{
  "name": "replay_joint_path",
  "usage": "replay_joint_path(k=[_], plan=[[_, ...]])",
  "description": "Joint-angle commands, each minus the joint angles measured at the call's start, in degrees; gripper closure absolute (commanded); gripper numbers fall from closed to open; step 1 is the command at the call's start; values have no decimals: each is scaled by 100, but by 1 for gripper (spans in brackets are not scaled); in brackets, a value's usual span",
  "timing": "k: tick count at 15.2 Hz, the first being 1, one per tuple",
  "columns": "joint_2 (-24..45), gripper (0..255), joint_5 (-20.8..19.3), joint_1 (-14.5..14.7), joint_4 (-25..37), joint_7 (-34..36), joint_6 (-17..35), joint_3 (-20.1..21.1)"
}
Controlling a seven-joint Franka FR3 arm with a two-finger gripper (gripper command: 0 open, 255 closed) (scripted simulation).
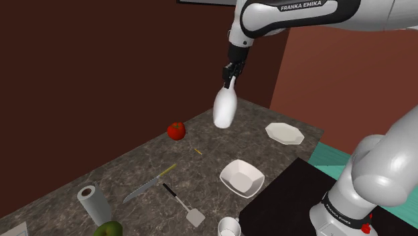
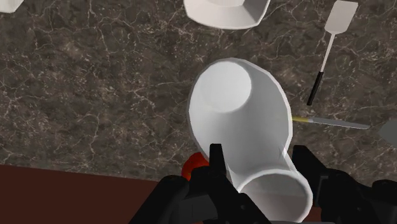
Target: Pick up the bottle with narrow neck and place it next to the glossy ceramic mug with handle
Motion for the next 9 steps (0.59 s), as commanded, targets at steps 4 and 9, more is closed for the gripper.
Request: replay_joint_path(k=[4, 9], plan=[[-243, 255, 1, 266, -234, 706, -2, 437], [-304, 255, 16, 525, -273, 1408, -27, 892]])
